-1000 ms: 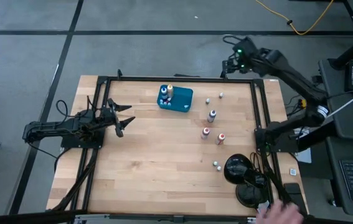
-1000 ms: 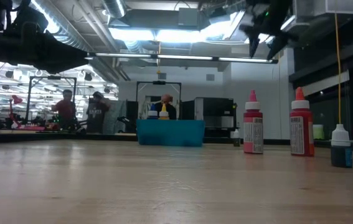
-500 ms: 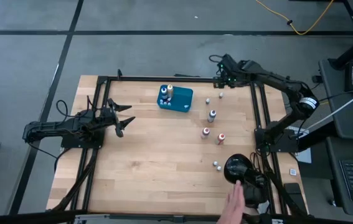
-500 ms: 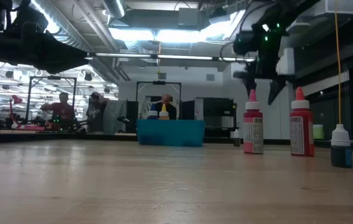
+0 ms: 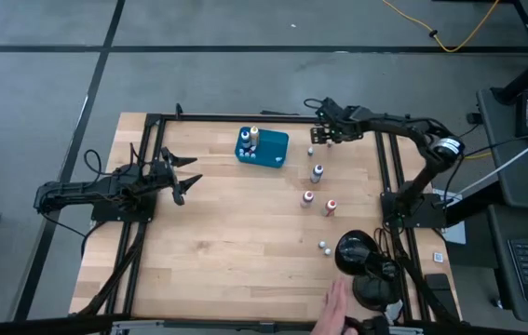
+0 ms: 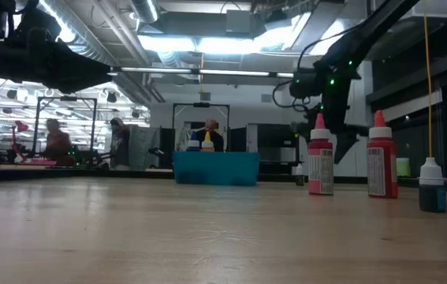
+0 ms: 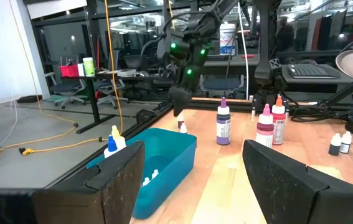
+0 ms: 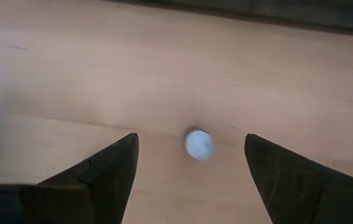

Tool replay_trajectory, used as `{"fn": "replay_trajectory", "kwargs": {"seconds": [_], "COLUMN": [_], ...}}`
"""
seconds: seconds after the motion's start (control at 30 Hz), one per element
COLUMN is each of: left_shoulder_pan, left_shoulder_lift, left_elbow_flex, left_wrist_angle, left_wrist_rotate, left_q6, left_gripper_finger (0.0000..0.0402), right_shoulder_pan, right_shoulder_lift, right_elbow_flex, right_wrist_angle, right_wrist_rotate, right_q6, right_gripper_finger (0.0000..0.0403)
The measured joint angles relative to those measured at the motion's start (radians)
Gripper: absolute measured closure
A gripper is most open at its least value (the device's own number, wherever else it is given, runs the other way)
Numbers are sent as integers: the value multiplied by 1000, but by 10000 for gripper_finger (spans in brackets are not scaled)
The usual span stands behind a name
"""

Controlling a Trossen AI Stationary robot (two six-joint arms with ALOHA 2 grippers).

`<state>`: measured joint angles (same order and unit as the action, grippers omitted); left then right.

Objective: Pick & Place food coloring
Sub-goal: Put the small red food coloring bottle into the blue bin

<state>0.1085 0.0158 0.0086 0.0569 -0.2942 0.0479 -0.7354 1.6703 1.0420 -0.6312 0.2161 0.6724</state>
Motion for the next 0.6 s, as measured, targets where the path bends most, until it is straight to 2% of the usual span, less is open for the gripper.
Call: {"fn": "replay_trajectory", "kwargs": {"seconds": [0.23, 0.6], "left_shoulder_pan": [0, 0], "left_shoulder_lift": [0, 0], "left_elbow_flex": [0, 0], "left_wrist_angle": [0, 0], "left_wrist_rotate": [0, 0], "left_q6": [0, 0], "left_gripper_finger": [135, 135], "right_shoulder_pan": [4, 4], "right_shoulder_lift": [71, 73], "right_elbow_flex": [0, 0], "right_wrist_angle": [31, 30], "right_wrist_rotate": [0, -1], "right_q6": [-24, -23], "right_gripper_finger": [108, 114]}}
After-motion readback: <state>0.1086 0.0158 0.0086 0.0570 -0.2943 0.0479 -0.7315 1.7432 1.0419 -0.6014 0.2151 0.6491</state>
